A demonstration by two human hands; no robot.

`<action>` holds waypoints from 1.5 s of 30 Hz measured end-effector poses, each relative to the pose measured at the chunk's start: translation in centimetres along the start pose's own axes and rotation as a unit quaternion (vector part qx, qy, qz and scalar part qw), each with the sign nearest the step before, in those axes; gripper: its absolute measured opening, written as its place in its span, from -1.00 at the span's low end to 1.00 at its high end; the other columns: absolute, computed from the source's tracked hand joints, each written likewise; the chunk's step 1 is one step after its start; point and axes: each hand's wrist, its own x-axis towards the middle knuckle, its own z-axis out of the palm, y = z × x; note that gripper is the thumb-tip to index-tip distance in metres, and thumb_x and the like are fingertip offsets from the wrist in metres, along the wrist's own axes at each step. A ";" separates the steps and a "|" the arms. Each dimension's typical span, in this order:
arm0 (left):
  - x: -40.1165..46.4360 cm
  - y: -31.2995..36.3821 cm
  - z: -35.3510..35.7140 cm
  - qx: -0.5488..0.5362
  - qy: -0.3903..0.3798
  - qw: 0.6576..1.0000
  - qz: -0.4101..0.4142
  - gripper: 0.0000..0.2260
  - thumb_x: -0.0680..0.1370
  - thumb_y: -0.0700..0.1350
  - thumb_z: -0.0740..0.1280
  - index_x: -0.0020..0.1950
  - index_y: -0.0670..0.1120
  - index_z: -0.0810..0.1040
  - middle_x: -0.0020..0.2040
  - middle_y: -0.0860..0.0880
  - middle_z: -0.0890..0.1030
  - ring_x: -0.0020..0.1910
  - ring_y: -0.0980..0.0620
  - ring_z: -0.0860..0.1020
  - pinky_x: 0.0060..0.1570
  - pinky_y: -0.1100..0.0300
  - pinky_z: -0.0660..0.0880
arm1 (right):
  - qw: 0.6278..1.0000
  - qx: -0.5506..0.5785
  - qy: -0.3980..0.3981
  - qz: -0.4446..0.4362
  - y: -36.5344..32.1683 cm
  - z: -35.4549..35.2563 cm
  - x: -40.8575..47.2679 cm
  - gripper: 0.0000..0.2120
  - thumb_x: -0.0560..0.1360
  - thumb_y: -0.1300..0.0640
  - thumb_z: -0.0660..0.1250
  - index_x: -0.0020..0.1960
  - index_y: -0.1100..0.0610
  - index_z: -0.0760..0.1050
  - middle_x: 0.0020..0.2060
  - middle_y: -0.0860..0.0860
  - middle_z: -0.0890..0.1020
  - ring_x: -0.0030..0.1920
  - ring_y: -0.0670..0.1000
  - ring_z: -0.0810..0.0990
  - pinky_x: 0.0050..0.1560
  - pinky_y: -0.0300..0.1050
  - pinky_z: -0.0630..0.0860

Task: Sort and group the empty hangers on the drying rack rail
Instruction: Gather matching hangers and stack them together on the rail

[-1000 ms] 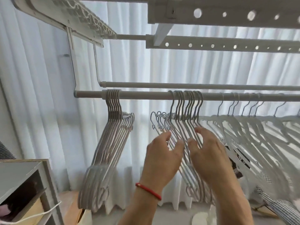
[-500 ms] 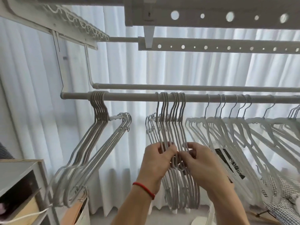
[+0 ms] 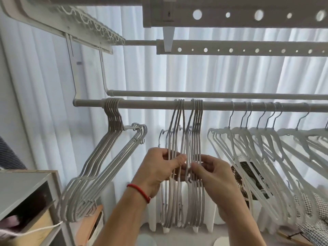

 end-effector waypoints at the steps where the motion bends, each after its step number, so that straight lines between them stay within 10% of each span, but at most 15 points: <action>1: 0.1 0.1 -0.2 0.002 -0.004 1.000 -0.003 -0.87 0.54 -0.21 0.47 -0.05 -0.29 0.64 -0.21 -0.26 0.72 -0.22 -0.25 0.72 -0.17 -0.12 0.69 | 1.000 0.007 0.010 0.006 0.0 -0.1 -0.1 -0.90 0.60 0.16 0.38 0.00 0.06 0.69 -0.22 0.04 0.75 -0.18 0.05 0.73 -0.05 0.01 0.69; 6: 0.2 0.0 -0.6 0.038 -0.013 0.999 -0.005 -0.78 0.53 -0.11 0.49 -0.05 -0.29 0.63 -0.27 -0.21 0.71 -0.34 -0.18 0.69 -0.30 0.01 0.66 | 0.981 -0.169 0.074 -0.054 -0.6 -1.4 -1.2 -0.56 0.60 0.00 0.36 0.45 -0.08 0.39 0.05 -0.15 0.64 -0.01 -0.15 0.63 0.09 -0.02 0.61; 12: 0.3 0.1 -1.4 0.050 -0.027 0.998 0.005 -0.76 0.62 -0.16 0.37 -0.09 -0.35 0.58 -0.31 -0.23 0.68 -0.41 -0.17 0.67 -0.44 0.13 0.59 | 0.942 -0.217 0.085 -0.241 -3.6 -0.3 -2.7 -0.70 0.59 0.08 0.39 0.31 -0.09 0.58 0.03 -0.24 0.66 0.00 -0.31 0.60 -0.08 -0.55 0.45; 17: 0.2 -0.6 -2.4 0.058 0.009 0.998 0.008 -0.78 0.64 -0.14 0.32 -0.08 -0.30 0.55 -0.42 -0.16 0.63 -0.49 -0.22 0.63 -0.51 0.12 0.54 | 0.944 -0.286 -0.015 -0.165 -3.9 3.0 -1.8 -0.54 0.66 -0.02 0.23 0.52 0.01 0.29 0.40 -0.01 0.43 0.36 0.02 0.48 0.26 -0.11 0.44; 23: -0.3 -0.1 -4.5 0.056 -0.016 0.998 0.002 -0.73 0.65 -0.09 0.33 0.08 -0.33 0.49 -0.33 -0.17 0.69 -0.54 -0.14 0.60 -0.56 0.18 0.49 | 0.971 -0.219 0.010 -0.096 -3.3 5.2 -1.6 -0.54 0.66 -0.03 0.21 0.52 0.01 0.23 -0.05 -0.20 0.57 0.21 0.00 0.57 0.20 -0.01 0.49; 30: -0.3 -0.3 -5.6 0.058 -0.067 0.996 -0.008 -0.76 0.66 -0.09 0.30 0.05 -0.28 0.50 -0.32 -0.21 0.67 -0.51 -0.16 0.58 -0.52 0.15 0.51 | 0.983 -0.175 0.023 -0.049 -3.4 6.7 -0.9 -0.57 0.60 0.06 0.32 0.42 0.16 0.40 -0.31 0.02 0.67 -0.28 -0.05 0.65 -0.22 -0.06 0.59; 33: -0.2 -0.6 -5.8 0.071 -0.075 0.995 -0.006 -0.76 0.67 -0.06 0.29 0.09 -0.25 0.48 -0.28 -0.22 0.70 -0.50 -0.15 0.61 -0.52 0.17 0.50 | 0.995 -0.078 0.058 -0.038 -3.1 6.3 -1.1 -0.62 0.56 0.13 0.26 0.37 0.11 0.48 -0.35 0.08 0.64 -0.40 0.05 0.59 -0.30 0.13 0.63; 45: -0.5 -1.1 -6.3 0.076 -0.046 0.996 0.013 -0.79 0.65 0.00 0.28 0.06 -0.16 0.49 -0.28 -0.15 0.71 -0.49 -0.20 0.63 -0.34 -0.04 0.56 | 0.995 0.019 0.002 -0.096 -3.3 6.2 -3.0 -0.71 0.64 0.25 0.17 0.21 -0.06 0.52 -0.45 -0.03 0.49 -0.50 -0.03 0.43 -0.51 -0.15 0.39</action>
